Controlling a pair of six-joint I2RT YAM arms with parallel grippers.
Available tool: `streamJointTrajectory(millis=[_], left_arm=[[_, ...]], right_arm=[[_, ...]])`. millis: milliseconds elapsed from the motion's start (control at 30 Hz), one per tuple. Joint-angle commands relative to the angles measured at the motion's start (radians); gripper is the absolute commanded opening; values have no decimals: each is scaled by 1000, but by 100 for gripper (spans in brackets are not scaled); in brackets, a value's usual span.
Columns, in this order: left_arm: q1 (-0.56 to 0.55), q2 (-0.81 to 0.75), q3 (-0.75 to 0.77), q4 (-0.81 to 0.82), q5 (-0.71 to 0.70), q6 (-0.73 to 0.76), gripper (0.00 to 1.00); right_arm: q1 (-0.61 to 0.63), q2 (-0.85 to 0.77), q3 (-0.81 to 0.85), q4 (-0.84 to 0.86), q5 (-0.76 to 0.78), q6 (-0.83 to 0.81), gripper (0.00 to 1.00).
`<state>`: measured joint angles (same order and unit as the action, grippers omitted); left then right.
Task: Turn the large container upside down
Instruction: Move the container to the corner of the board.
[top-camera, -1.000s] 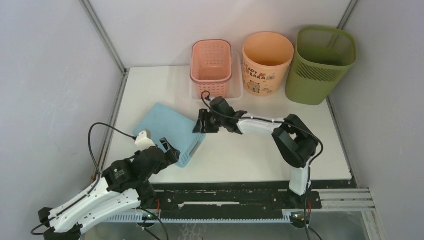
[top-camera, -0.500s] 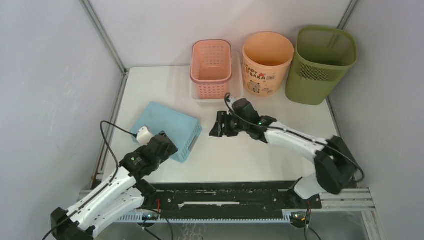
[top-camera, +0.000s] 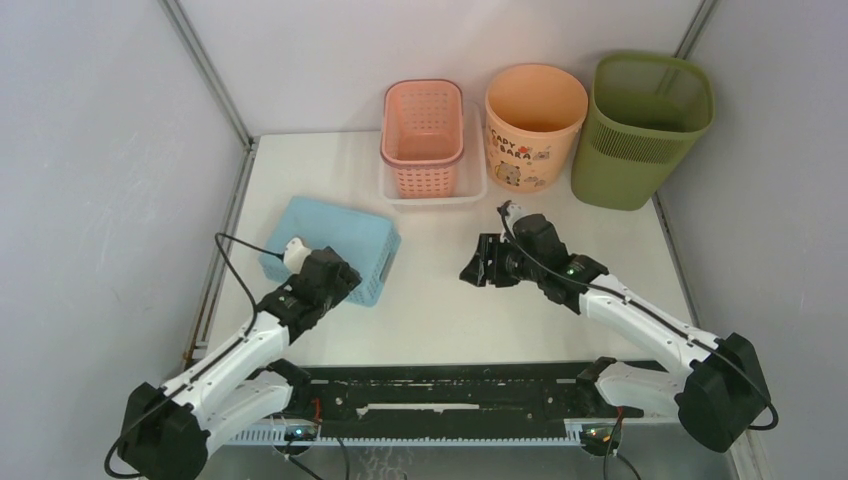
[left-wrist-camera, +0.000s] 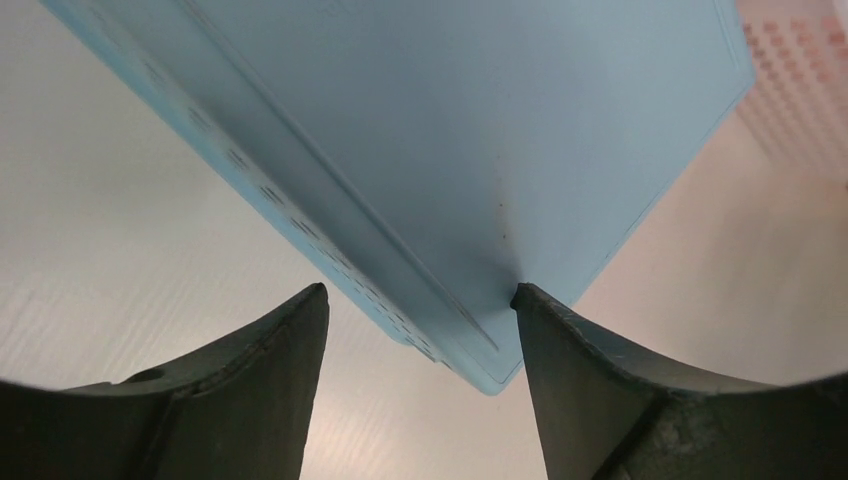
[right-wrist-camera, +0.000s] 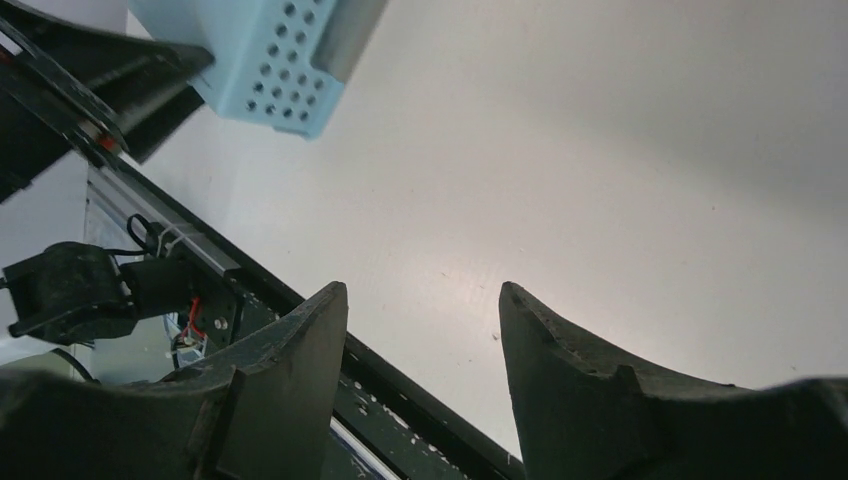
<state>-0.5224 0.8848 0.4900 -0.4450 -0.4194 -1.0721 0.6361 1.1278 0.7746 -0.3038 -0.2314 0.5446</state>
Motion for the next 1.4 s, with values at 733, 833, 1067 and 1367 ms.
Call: streamJointTrajectory(millis=[733,833,1067,1367], left_arm=[[571,405,231,290,369,154,73],[590,535,352,277,373,183,73],[606,771,576,295,440,203,75],[632,998,868,281,484,244,79]], right_arm=[[-36,-182,-40,-118,15,-41,66],[-37,-230,-41,-157,23,-42,66],[-49,-270,-30,-206,7,-64,66],[-50,-276,-28,-247,-3,-61,66]])
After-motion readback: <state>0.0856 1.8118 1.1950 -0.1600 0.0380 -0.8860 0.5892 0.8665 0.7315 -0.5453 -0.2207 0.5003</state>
